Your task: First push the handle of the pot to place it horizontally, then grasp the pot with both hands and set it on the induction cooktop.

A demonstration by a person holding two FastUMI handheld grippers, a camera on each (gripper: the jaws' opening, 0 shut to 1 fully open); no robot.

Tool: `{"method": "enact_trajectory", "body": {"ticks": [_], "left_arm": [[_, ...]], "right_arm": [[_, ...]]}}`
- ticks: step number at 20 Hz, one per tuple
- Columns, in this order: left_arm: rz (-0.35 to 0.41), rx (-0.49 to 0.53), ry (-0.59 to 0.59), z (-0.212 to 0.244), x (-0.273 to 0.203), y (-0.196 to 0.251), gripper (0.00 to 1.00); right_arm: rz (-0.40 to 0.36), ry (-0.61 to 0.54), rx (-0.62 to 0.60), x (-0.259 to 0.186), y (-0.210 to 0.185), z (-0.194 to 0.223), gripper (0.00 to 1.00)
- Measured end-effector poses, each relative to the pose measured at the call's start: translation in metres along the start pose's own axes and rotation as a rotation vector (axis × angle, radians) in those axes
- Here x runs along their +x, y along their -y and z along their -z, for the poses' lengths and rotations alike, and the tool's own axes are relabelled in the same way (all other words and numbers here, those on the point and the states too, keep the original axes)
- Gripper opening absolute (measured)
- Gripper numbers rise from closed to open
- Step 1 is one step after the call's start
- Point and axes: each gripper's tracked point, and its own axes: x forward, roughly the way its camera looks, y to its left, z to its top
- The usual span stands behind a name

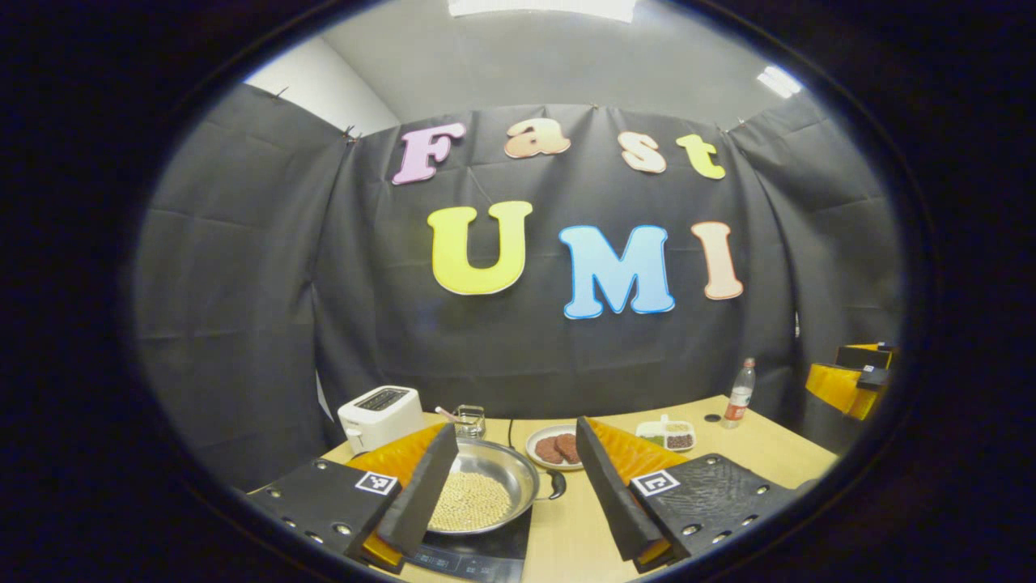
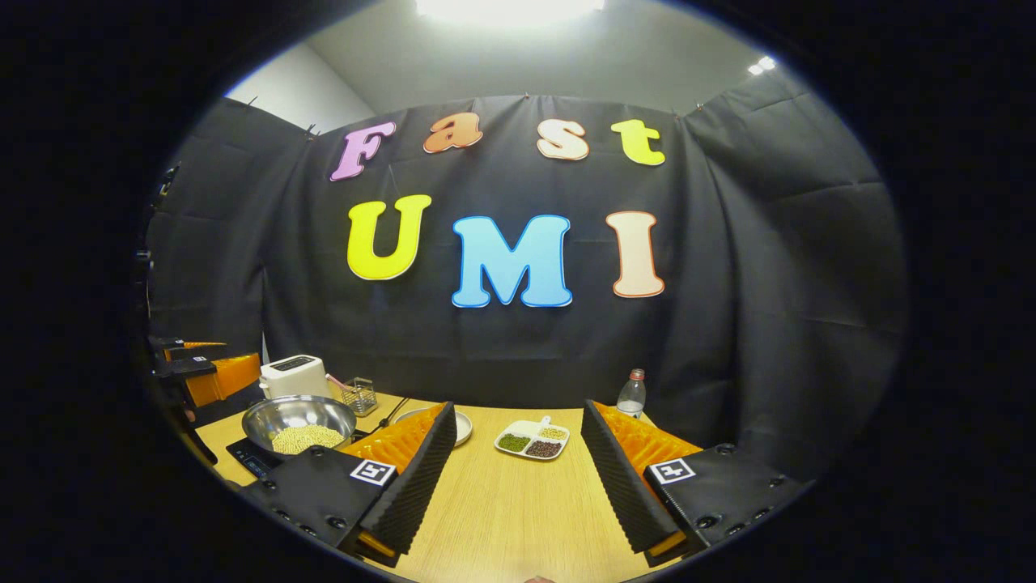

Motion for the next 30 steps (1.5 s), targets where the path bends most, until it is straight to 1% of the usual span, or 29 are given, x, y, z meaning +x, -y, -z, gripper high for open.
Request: {"method": "enact_trajectory", "body": {"ticks": [1, 2, 3, 6, 9, 11, 15, 16, 17, 18, 21, 23, 26, 28, 29, 30], "left_arm": [[-0.002, 0.006, 0.012, -0.003, -0.008, 0.007, 0.88], [-0.005, 0.008, 0.020, -0.008, -0.017, 0.012, 0.89], [-0.008, 0.004, 0.027, -0.011, -0.025, 0.017, 0.87], [-0.004, 0.001, 0.038, -0.019, -0.046, 0.028, 0.87], [0.005, 0.015, 0.057, -0.026, -0.062, 0.030, 0.86], [0.012, 0.002, 0.067, -0.030, -0.072, 0.026, 0.87], [0.011, -0.021, 0.073, -0.030, -0.093, 0.009, 0.86], [0.008, -0.024, 0.075, -0.031, -0.099, 0.002, 0.89], [0.005, -0.029, 0.082, -0.033, -0.105, -0.005, 0.86], [0.000, -0.033, 0.089, -0.036, -0.111, -0.011, 0.86], [-0.011, -0.041, 0.098, -0.040, -0.125, -0.031, 0.91], [-0.014, -0.027, 0.109, -0.044, -0.131, -0.040, 0.86], [-0.020, -0.027, 0.125, -0.052, -0.138, -0.050, 0.91], [-0.024, -0.039, 0.132, -0.054, -0.145, -0.056, 0.91], [-0.024, -0.040, 0.133, -0.054, -0.146, -0.058, 0.88], [-0.025, -0.040, 0.135, -0.054, -0.147, -0.060, 0.88]], "right_arm": [[-0.003, 0.005, -0.003, -0.008, 0.005, -0.002, 0.98], [-0.008, 0.007, -0.009, -0.015, 0.008, -0.002, 0.98], [-0.009, 0.004, -0.016, -0.021, 0.012, -0.001, 0.98], [-0.007, 0.000, -0.008, -0.038, 0.020, 0.002, 0.98], [0.019, 0.005, 0.011, -0.055, 0.032, 0.002, 0.98], [0.043, 0.021, 0.016, -0.065, 0.039, -0.002, 0.98], [0.070, 0.047, 0.019, -0.089, 0.038, -0.010, 0.98], [0.075, 0.052, 0.012, -0.095, 0.038, -0.012, 0.98], [0.080, 0.061, 0.004, -0.101, 0.037, -0.015, 0.98], [0.084, 0.070, 0.000, -0.107, 0.036, -0.018, 0.98], [0.088, 0.081, -0.009, -0.122, 0.030, -0.019, 0.98], [0.091, 0.086, -0.016, -0.130, 0.028, -0.020, 0.98], [0.096, 0.092, -0.025, -0.136, 0.026, -0.023, 0.98], [0.098, 0.097, -0.028, -0.140, 0.023, -0.026, 0.98], [0.099, 0.102, -0.031, -0.141, 0.022, -0.028, 0.98], [0.099, 0.107, -0.034, -0.142, 0.020, -0.030, 0.98]]}}
